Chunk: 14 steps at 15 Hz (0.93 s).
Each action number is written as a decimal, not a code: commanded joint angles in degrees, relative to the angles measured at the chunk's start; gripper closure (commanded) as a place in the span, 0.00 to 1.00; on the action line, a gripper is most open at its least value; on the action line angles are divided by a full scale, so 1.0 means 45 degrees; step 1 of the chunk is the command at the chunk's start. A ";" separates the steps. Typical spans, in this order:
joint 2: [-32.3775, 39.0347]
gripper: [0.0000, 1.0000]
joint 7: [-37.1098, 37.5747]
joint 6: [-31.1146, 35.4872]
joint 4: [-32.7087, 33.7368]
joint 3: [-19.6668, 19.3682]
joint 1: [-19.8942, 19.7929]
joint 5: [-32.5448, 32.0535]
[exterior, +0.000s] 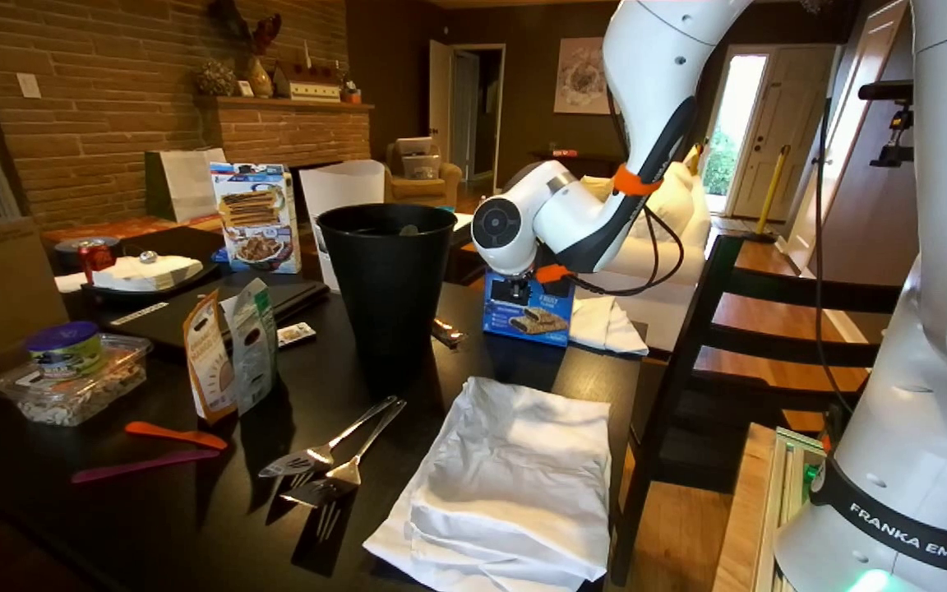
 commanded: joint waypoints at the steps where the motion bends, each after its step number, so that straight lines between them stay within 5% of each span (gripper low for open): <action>1: -0.0314 1.00 0.0549 -0.0369 -0.0383 0.0367 -0.0283 -0.0848; 12: -0.0285 1.00 0.0566 -0.0780 -0.0644 0.0646 -0.0371 -0.0971; 13: -0.0280 0.74 0.0571 -0.0798 -0.0640 0.0661 -0.0373 -0.0946; 14: -0.0280 0.73 0.0546 -0.0802 -0.0640 0.0671 -0.0376 -0.0941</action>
